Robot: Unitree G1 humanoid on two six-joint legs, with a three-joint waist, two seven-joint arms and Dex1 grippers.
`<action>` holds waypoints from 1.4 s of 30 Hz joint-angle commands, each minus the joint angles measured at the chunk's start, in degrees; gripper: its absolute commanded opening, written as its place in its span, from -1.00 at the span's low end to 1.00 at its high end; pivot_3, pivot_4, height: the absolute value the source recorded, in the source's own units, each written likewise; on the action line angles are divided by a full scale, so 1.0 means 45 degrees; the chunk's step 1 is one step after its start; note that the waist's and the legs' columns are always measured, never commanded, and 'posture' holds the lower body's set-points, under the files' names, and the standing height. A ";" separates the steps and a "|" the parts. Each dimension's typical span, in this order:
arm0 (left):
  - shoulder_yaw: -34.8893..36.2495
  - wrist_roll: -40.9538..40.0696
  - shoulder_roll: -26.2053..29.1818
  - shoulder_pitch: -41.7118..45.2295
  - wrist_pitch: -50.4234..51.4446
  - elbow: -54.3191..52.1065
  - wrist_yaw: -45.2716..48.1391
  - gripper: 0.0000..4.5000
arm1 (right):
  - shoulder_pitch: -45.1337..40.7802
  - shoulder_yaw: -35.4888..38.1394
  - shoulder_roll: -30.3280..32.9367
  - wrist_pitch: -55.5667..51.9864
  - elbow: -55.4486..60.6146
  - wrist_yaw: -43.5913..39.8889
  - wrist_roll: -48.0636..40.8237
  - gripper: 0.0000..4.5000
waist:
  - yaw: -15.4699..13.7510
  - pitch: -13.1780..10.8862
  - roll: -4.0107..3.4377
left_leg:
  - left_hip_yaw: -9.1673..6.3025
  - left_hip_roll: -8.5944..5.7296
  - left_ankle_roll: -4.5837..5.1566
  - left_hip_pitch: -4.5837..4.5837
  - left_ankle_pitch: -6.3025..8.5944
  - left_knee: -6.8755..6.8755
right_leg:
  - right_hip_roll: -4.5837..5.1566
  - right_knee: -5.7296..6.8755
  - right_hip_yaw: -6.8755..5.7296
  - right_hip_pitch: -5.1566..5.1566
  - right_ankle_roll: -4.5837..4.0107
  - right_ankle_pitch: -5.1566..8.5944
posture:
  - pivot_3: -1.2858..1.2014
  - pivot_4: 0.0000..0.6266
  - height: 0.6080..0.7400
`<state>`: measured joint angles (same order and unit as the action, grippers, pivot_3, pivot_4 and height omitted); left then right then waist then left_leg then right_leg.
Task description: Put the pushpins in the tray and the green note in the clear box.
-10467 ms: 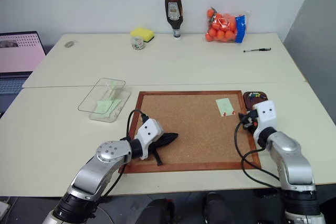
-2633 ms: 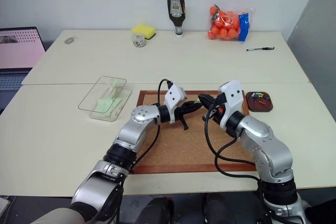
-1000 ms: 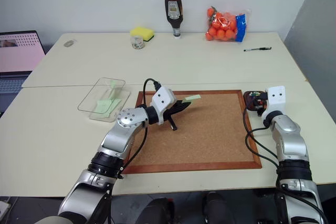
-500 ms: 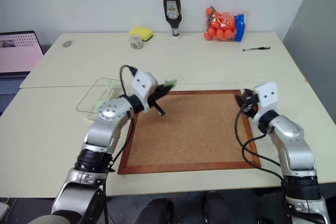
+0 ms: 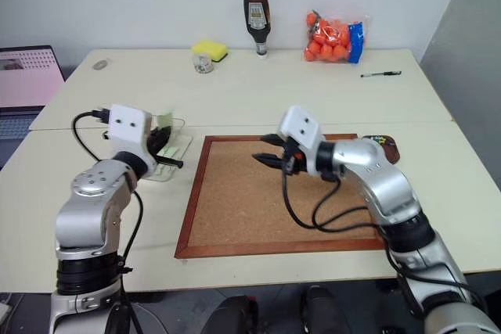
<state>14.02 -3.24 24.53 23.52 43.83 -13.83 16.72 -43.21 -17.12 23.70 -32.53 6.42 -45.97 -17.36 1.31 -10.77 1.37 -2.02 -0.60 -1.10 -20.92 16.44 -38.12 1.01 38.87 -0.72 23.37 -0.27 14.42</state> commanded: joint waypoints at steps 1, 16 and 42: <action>0.0764 -0.0111 0.0031 0.0633 0.0302 0.0819 -0.0807 -1.00 | -0.0952 0.0002 -0.0397 -0.0255 -0.0450 -0.0121 0.0155 -0.12 | -0.0030 0.0001 0.0001 | -0.0005 0.0000 0.0000 -0.0002 0.0000 0.0000 | 0.0001 -0.0003 -0.0006 0.0000 -0.0003 -0.0002 | 0.03 -0.52 1.00; 0.1558 -0.1100 -0.0996 0.1446 0.1165 0.1329 -0.2355 -0.30 | -0.0519 0.0287 -0.0523 -0.0838 0.0304 0.0166 0.0214 -0.11 | -0.0223 0.0002 0.0004 | -0.0012 -0.0006 -0.0017 -0.0065 0.0009 0.0007 | 0.0016 -0.0034 -0.0014 0.0045 -0.0008 -0.0005 | 0.03 -0.52 1.00; -0.3392 -0.2414 -0.0675 -0.0626 -0.2783 -0.1208 0.2184 0.59 | 0.6264 0.3830 -0.0631 0.0512 0.4098 0.4364 0.0809 -0.11 | -0.0209 0.0008 0.0005 | 0.0001 -0.0010 -0.0080 -0.0128 -0.0017 0.0011 | 0.0020 -0.0086 -0.0001 0.0078 -0.0007 -0.0005 | 0.03 -0.52 1.00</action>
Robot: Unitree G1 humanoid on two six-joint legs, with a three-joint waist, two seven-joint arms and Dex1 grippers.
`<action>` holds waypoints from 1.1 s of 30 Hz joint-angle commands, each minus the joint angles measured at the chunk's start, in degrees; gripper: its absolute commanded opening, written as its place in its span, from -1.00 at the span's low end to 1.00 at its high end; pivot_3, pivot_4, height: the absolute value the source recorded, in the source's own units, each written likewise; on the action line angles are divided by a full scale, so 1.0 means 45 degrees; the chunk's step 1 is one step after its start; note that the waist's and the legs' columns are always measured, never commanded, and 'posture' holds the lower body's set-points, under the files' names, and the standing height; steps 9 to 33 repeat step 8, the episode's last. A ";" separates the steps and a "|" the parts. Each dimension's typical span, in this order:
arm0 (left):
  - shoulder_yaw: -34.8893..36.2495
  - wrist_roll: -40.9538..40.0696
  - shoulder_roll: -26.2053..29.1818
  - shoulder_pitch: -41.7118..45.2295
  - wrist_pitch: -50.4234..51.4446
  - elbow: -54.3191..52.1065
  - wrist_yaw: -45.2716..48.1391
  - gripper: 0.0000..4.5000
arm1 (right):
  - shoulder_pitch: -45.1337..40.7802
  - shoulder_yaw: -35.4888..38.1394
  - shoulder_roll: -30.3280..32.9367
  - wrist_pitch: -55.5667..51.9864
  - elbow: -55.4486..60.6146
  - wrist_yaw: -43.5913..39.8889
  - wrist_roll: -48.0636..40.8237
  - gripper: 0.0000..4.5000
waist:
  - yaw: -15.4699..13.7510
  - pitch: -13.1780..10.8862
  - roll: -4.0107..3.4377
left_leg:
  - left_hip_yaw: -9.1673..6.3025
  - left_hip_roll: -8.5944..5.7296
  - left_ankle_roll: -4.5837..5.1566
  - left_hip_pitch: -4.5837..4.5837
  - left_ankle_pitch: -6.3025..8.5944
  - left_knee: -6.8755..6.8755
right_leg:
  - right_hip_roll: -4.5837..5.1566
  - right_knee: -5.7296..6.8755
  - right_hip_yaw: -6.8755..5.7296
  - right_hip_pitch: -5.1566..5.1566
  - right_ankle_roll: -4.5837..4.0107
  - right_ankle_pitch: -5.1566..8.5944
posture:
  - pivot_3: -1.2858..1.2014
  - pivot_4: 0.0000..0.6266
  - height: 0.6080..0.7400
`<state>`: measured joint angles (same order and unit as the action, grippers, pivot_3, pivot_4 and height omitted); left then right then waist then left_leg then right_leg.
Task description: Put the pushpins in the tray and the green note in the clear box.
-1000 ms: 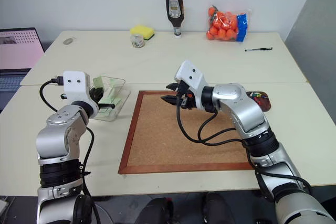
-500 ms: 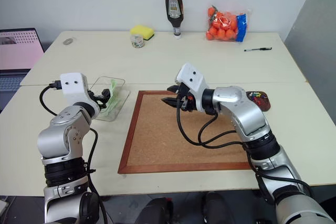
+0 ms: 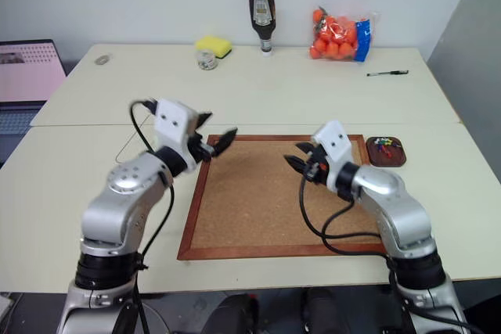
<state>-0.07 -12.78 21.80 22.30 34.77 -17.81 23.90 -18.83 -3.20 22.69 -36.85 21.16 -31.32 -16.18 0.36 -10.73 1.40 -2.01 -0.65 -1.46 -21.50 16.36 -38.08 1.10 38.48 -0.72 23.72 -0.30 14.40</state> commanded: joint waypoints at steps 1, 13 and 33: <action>-0.0361 -0.0324 -0.0090 -0.0502 -0.0791 -0.0247 0.0725 0.59 | 0.1194 0.0860 -0.0526 0.1810 0.0831 0.1354 0.0677 -0.11 | 0.0000 0.0000 0.0000 | -0.0002 0.0003 0.0023 0.0004 0.0013 0.0001 | -0.0006 0.0018 -0.0002 0.0005 0.0001 0.0002 | 0.03 -0.52 1.00; -0.0426 -0.0497 0.0086 -0.0966 -0.1460 0.0420 0.1668 0.59 | 0.2295 0.0947 -0.1103 0.3329 0.0535 0.2281 0.1246 -0.11 | 0.0004 0.0000 -0.0001 | 0.0007 0.0022 0.0065 0.0051 0.0009 -0.0006 | -0.0044 0.0075 0.0010 -0.0005 0.0043 0.0027 | 0.03 -0.52 1.00; -0.0426 -0.0497 0.0086 -0.0966 -0.1460 0.0420 0.1668 0.59 | 0.2295 0.0947 -0.1103 0.3329 0.0535 0.2281 0.1246 -0.11 | 0.0004 0.0000 -0.0001 | 0.0007 0.0022 0.0065 0.0051 0.0009 -0.0006 | -0.0044 0.0075 0.0010 -0.0005 0.0043 0.0027 | 0.03 -0.52 1.00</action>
